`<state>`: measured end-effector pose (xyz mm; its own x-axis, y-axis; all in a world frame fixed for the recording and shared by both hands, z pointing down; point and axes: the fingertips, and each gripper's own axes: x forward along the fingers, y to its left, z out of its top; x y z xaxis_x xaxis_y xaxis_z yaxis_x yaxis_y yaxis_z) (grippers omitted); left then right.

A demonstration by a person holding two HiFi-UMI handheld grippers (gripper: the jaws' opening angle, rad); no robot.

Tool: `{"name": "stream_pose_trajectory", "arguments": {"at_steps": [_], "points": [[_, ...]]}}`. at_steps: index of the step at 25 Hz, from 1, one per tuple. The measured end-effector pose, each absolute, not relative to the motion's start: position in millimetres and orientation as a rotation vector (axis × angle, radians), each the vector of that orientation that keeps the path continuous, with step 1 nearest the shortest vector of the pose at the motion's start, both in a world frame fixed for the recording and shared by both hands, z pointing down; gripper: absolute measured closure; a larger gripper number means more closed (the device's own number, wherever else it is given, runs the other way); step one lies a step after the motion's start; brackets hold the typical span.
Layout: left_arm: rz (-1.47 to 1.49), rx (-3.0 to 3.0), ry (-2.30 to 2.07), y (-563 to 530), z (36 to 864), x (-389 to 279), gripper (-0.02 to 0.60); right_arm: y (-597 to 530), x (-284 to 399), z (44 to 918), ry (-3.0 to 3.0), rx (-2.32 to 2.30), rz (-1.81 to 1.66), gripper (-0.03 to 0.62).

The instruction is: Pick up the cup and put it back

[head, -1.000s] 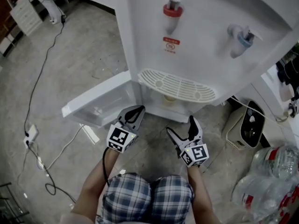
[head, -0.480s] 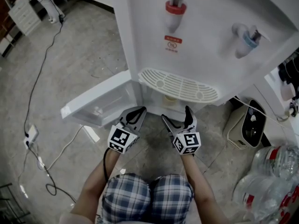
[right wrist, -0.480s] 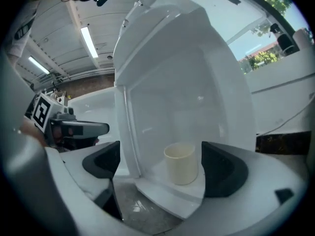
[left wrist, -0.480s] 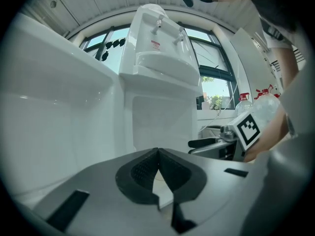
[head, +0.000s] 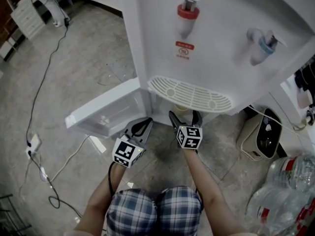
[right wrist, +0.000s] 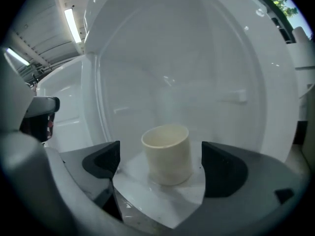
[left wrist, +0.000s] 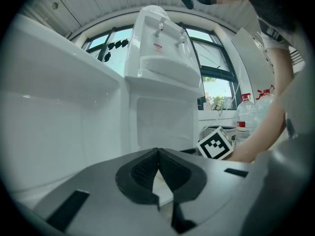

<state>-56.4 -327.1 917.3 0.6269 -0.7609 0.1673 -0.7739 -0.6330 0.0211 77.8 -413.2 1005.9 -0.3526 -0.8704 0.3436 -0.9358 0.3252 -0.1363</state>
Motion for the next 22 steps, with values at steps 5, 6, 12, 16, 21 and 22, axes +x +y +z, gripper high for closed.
{"name": "stream_pose_trajectory", "arguments": {"at_steps": [5, 6, 12, 16, 21, 22], "points": [[0.226, 2.741, -1.308, -326.9, 921.6, -56.7, 0.557, -434.9, 78.0, 1022.5, -2.315, 1.656, 0.501, 0.086], [0.228, 2.739, -1.308, -327.1, 922.2, -56.3, 0.557, -438.4, 77.4, 1024.4, -2.306, 1.652, 0.505, 0.086], [0.224, 2.741, -1.302, -326.1, 919.2, -54.8, 0.557, -448.8, 67.9, 1038.6, -2.261, 1.608, 0.53, 0.086], [0.239, 2.732, -1.296, -324.2, 918.7, -55.8, 0.557, -451.4, 70.3, 1047.5, -2.211, 1.592, 0.499, 0.092], [0.221, 2.726, -1.31, -323.3, 919.2, -59.3, 0.557, -453.2, 76.2, 1049.2, -2.168, 1.594, 0.485, 0.172], [0.217, 2.725, -1.311, -323.0, 919.4, -59.5, 0.557, -453.0, 76.0, 1048.5, -2.165, 1.591, 0.475, 0.174]]}}
